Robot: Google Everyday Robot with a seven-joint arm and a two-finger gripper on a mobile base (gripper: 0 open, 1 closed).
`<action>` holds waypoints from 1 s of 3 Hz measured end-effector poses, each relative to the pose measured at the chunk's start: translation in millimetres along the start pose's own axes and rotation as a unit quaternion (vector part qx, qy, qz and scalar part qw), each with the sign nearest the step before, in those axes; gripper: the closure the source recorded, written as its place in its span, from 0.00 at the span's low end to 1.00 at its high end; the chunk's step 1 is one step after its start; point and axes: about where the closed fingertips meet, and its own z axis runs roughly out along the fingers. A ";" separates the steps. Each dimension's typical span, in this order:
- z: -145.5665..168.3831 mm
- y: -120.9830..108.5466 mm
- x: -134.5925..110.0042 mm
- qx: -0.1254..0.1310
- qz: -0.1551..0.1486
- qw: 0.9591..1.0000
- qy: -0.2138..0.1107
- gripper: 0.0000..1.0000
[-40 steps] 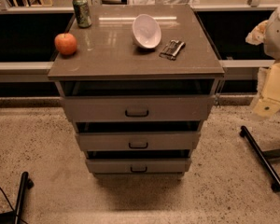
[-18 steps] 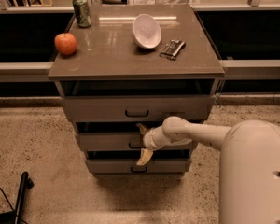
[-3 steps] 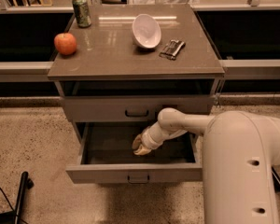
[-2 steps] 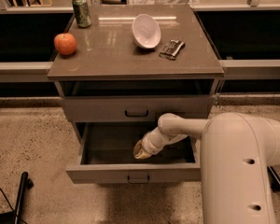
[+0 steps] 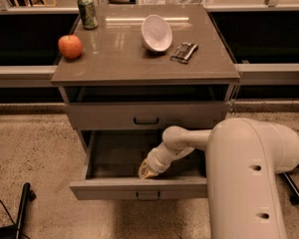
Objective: Open middle drawer
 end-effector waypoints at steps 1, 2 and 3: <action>-2.6 24.1 -12.9 -0.018 -0.005 1.000 -0.002 0.91; -2.7 27.6 -14.7 -0.022 -0.004 1.000 -0.003 0.92; -2.9 47.8 -22.5 -0.037 0.003 0.999 -0.011 0.93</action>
Offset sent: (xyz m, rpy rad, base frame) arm -0.0991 0.0122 0.0259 -0.0020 0.1392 0.0961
